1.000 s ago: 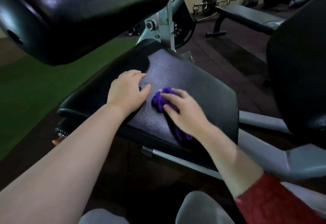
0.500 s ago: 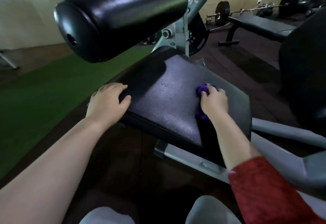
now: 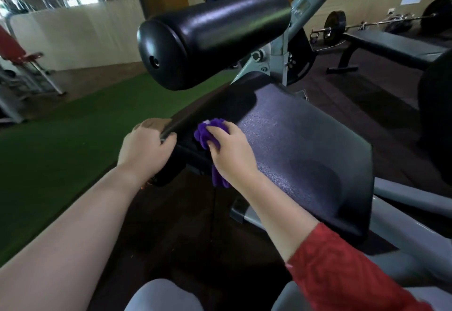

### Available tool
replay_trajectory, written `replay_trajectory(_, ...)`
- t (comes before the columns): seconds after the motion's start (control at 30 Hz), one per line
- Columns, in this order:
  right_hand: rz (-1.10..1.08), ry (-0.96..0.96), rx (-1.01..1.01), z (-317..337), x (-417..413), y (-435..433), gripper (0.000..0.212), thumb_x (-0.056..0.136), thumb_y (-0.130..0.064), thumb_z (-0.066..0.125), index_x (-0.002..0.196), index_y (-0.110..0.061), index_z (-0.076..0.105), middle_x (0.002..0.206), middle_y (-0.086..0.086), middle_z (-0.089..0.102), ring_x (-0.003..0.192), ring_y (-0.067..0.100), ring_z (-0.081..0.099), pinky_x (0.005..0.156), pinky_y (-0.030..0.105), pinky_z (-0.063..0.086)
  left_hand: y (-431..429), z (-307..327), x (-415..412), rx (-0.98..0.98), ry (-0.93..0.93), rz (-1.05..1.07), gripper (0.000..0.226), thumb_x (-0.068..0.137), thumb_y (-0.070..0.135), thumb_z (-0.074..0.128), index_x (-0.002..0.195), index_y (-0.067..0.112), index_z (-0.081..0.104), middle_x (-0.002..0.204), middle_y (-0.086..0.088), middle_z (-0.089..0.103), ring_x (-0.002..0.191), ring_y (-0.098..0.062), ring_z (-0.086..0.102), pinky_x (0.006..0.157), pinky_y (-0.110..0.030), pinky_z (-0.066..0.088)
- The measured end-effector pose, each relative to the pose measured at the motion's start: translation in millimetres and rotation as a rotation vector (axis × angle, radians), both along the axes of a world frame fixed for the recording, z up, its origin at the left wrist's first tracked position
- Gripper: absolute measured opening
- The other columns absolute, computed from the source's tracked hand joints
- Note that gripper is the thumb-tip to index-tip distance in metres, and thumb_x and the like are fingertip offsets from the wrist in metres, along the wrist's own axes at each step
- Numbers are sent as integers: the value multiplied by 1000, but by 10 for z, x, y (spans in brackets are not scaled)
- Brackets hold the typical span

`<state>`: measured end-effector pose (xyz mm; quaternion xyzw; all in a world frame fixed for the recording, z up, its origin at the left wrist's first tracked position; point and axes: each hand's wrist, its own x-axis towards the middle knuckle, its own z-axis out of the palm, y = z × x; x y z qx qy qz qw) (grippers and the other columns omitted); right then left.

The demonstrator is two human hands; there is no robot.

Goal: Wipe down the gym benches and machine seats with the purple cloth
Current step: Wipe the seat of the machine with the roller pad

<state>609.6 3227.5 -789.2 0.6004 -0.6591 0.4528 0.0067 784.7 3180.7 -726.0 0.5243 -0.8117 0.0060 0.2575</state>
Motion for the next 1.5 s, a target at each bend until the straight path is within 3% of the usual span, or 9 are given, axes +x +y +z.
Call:
replay_trajectory(0.13,-93,-58,22,-336,-540,559,32,88,-29,59,120,-34,60,130,-5,51,114,16,51,90,24,41,-15,-114,-256,11,9,-103,42,92,37,52,130,22,56,132,0,56,124,-23,48,102,-39,40)
replay_trajectory(0.27,-324,-123,159,-623,-1334,1096,35,89,-24,61,123,-30,61,132,5,50,117,24,53,96,19,32,-35,-239,-505,-3,-39,-187,45,91,40,52,132,22,55,139,3,52,130,-18,43,108,-41,33)
replay_trajectory(0.5,-540,-242,290,-600,-1931,1104,35,92,-28,55,127,-25,58,131,17,48,117,36,50,100,32,36,-52,-418,-563,-21,-117,-166,47,91,45,48,135,28,52,144,5,46,139,-17,30,116,-51,16)
replay_trajectory(0.67,-354,-156,207,-279,-1193,355,35,89,-35,57,124,-32,59,136,5,47,120,28,49,97,30,38,-17,-430,-523,-7,-105,-179,48,93,45,47,138,28,49,147,6,43,142,-15,26,118,-47,12)
replay_trajectory(0.77,-118,-44,105,-123,-506,233,35,89,-30,57,124,-28,59,132,4,50,117,26,48,95,27,37,-2,-391,-443,-27,-65,-198,45,95,42,47,135,24,52,142,3,49,137,-17,35,116,-44,22)
replay_trajectory(0.9,11,150,56,-237,-80,451,42,91,-25,56,132,-26,51,142,9,44,133,26,35,109,32,27,-33,-344,-292,-36,-26,-179,45,96,44,43,133,21,54,137,1,54,131,-18,44,109,-40,33)
replay_trajectory(1.13,132,178,67,-88,-215,170,42,89,-29,58,131,-28,54,140,4,45,129,20,40,104,27,33,-135,-304,-209,13,-7,-145,46,97,47,40,136,24,50,140,3,49,132,-17,39,110,-38,33)
replay_trajectory(1.23,181,148,85,93,-326,-189,40,89,-30,60,128,-30,57,139,3,47,127,17,43,101,19,29,-143,-299,-327,-3,2,-132,46,96,48,38,134,24,51,137,3,52,130,-18,42,108,-42,35)
replay_trajectory(1.5,-8,30,175,238,-1331,-1026,36,90,-33,55,126,-34,57,132,4,53,121,23,48,98,25,34,-193,-223,-835,-59,12,-118,48,93,47,45,133,21,52,135,3,55,126,-18,47,105,-38,37)
